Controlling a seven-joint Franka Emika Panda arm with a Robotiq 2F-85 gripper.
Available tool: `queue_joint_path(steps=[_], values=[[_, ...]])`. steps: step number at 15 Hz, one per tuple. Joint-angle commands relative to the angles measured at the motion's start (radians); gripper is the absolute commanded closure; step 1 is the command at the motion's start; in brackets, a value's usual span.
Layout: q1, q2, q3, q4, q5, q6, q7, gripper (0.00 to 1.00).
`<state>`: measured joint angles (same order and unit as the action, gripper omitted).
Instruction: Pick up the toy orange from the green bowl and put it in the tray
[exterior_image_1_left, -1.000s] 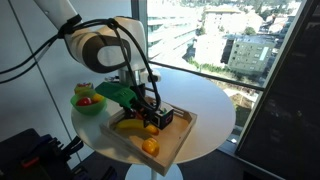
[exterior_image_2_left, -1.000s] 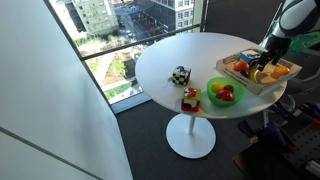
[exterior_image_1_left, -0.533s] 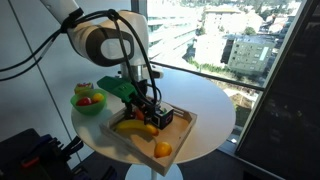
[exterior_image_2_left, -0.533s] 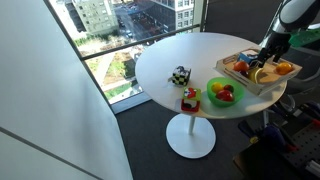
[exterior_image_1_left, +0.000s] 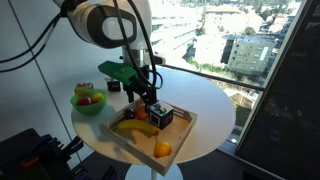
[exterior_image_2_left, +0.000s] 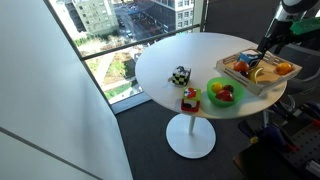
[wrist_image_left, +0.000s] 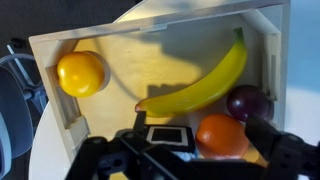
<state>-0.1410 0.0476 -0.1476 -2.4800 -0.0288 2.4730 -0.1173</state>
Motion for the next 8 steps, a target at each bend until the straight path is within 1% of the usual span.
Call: queue_joint_path(steps=[1,8], values=[[0.009,-0.063,0.011,0.008,0.009,-0.054,0.03,0.0],[0.027,-0.156,0.027,0.007,0.008,-0.121,0.045,0.0]])
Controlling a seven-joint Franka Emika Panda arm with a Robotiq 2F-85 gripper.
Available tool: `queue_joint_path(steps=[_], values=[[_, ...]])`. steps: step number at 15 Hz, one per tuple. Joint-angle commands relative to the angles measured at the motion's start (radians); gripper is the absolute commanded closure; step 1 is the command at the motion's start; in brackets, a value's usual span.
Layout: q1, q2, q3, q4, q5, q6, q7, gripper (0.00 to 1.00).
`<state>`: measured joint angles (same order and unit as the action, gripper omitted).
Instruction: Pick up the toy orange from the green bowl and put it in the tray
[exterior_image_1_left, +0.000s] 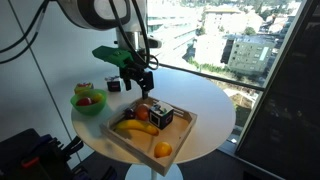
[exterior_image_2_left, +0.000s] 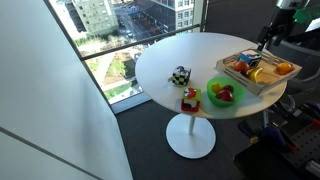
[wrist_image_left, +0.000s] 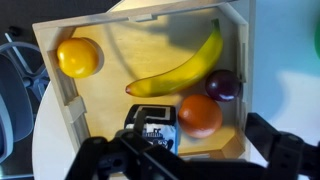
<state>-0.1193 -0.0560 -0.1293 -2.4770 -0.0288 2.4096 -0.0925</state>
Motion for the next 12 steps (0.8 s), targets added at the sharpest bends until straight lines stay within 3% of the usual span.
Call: queue_joint_path(steps=[1,12], values=[[0.007,-0.067,0.011,0.003,0.008,-0.073,0.017,0.0],[0.024,-0.222,0.037,0.016,-0.012,-0.326,0.017,0.0]])
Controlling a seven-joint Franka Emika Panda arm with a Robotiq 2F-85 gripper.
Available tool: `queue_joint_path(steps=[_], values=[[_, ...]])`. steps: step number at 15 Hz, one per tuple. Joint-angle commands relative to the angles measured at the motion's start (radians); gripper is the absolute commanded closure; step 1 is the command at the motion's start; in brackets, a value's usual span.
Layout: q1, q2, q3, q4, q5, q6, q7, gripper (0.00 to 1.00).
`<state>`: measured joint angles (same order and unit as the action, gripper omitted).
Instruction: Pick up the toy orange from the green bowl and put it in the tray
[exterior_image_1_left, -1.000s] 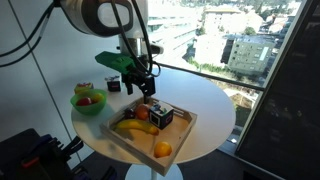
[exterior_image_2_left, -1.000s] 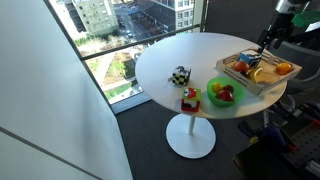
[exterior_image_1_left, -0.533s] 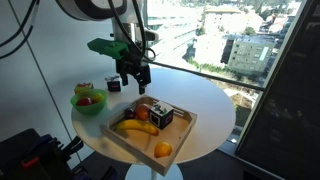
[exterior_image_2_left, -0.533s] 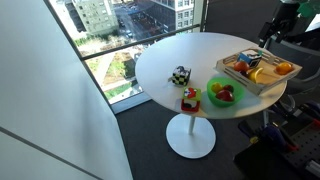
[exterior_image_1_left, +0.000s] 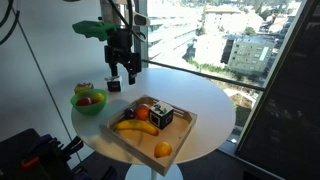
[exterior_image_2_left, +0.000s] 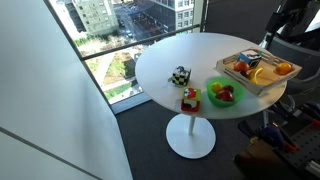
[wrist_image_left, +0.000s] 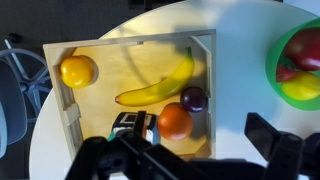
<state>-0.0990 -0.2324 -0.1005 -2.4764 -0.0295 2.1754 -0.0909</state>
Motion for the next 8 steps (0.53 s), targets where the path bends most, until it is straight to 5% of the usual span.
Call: queue_joint_path(steps=[1,8], values=[[0.006,-0.056,0.01,0.02,-0.011,-0.126,0.013,0.0],[0.018,-0.122,0.024,0.056,-0.008,-0.288,0.007,0.0]])
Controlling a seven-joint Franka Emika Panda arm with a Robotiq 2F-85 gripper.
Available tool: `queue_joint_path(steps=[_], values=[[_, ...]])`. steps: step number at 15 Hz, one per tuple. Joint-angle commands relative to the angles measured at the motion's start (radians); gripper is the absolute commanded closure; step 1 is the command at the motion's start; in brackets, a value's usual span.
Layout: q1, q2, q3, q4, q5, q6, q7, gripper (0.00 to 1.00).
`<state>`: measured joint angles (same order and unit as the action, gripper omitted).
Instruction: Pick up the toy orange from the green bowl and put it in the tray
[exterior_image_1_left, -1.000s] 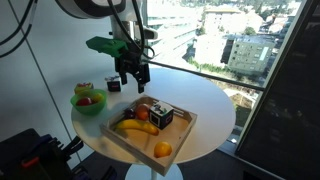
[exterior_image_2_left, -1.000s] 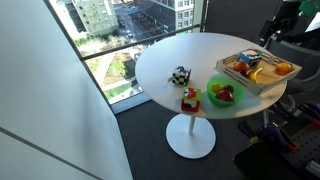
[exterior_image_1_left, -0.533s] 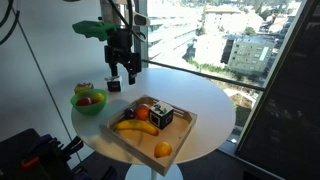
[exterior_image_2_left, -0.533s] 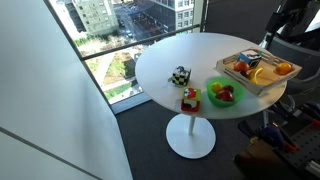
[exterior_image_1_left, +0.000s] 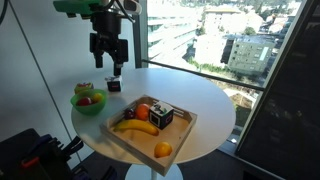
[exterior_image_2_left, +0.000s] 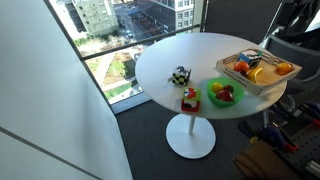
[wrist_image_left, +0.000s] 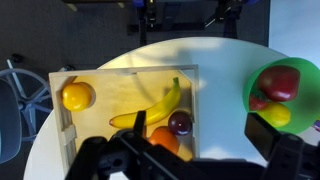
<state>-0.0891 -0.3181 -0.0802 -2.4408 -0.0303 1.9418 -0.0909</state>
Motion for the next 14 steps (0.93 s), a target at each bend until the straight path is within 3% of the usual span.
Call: queue_joint_path(steps=[1,9,14], values=[[0.01,-0.049,0.005,0.02,-0.005,-0.059,0.007,0.0],[0.021,-0.126,0.006,0.008,0.008,-0.031,0.017,0.0],[0.021,-0.112,0.001,0.009,0.0,-0.028,0.001,0.0]])
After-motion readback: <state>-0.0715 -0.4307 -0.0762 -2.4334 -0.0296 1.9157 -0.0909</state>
